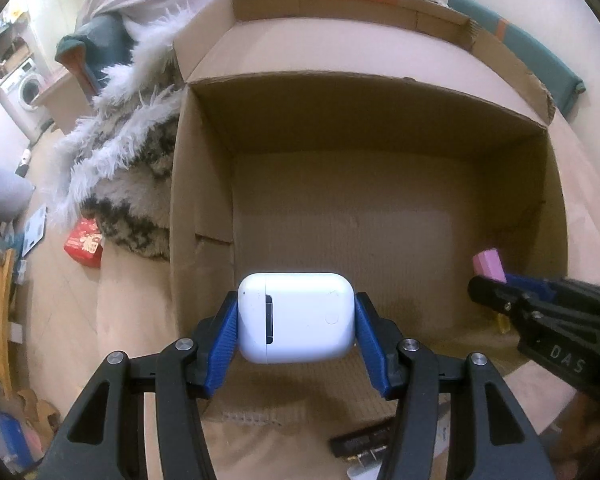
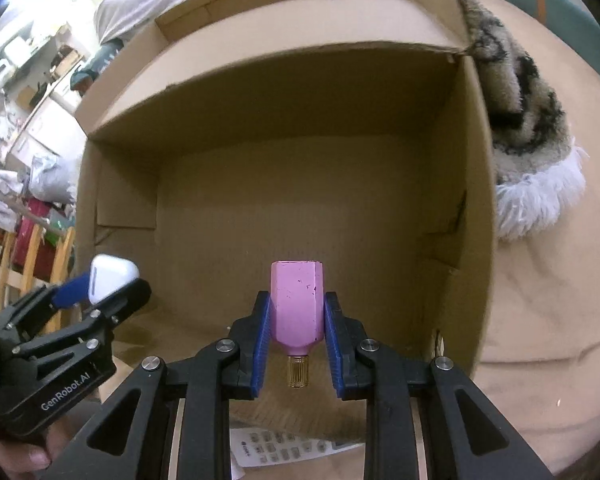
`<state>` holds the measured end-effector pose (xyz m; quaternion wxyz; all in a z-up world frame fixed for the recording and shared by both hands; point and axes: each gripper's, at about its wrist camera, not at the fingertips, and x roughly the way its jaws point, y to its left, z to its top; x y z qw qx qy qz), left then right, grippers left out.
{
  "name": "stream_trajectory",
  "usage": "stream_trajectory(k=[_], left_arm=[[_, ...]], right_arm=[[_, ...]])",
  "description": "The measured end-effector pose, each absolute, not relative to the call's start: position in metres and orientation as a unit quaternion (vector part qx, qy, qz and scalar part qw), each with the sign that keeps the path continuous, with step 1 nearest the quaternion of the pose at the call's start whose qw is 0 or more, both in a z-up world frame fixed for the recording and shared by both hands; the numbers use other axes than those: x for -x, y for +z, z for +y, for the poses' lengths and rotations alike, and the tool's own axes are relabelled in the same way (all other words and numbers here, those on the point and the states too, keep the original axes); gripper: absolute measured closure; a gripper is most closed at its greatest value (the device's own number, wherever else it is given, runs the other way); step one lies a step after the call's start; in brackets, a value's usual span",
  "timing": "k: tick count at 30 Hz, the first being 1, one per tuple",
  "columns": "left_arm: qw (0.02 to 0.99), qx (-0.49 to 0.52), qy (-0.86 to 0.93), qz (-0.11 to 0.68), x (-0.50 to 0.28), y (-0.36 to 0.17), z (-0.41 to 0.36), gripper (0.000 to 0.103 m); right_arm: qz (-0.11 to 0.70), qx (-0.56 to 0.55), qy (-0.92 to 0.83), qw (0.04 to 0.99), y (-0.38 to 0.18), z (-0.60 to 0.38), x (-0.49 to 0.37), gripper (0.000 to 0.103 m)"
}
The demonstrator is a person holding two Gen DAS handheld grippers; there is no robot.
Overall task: Organize rigid objects
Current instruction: 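Carry the earbud case and pink lighter into the box and release both, then withdraw both grippers from the box toward the remaining items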
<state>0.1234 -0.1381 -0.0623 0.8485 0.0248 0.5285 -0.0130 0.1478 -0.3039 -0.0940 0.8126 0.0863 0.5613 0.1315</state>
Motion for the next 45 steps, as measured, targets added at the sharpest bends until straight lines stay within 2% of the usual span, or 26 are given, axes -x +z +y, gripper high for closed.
stream_trajectory(k=[12,21,22,23,24,25,32,45], left_arm=[[0.848,-0.042,-0.012,0.529,-0.122,-0.073,-0.144,0.051],[0.845,-0.034,-0.011,0.534,-0.119,-0.071,-0.145,0.050],[0.846,-0.032,-0.013,0.532,-0.119,-0.069,-0.145,0.048],[0.849,-0.033,-0.014,0.527,-0.118,-0.066,-0.146,0.039],[0.855,-0.037,-0.012,0.518,-0.117,-0.062,-0.147,0.030],[0.857,-0.039,-0.009,0.513,-0.116,-0.060,-0.147,0.028],[0.856,-0.024,-0.015,0.516,-0.117,-0.057,-0.145,0.027],[0.869,-0.010,-0.014,0.494,-0.106,-0.031,-0.134,0.027]], right_arm=[[0.590,-0.087,0.124,0.793,-0.114,-0.297,-0.159,0.076],[0.568,-0.112,0.139,0.803,-0.094,-0.304,-0.158,0.074],[0.562,-0.117,0.140,0.807,-0.090,-0.307,-0.157,0.067],[0.556,-0.122,0.140,0.810,-0.087,-0.309,-0.157,0.049],[0.547,-0.128,0.140,0.815,-0.082,-0.312,-0.157,0.037],[0.535,-0.133,0.138,0.823,-0.077,-0.314,-0.157,0.026],[0.503,-0.139,0.133,0.843,-0.064,-0.318,-0.156,0.018],[0.443,-0.104,0.133,0.881,-0.035,-0.313,-0.139,0.018]])
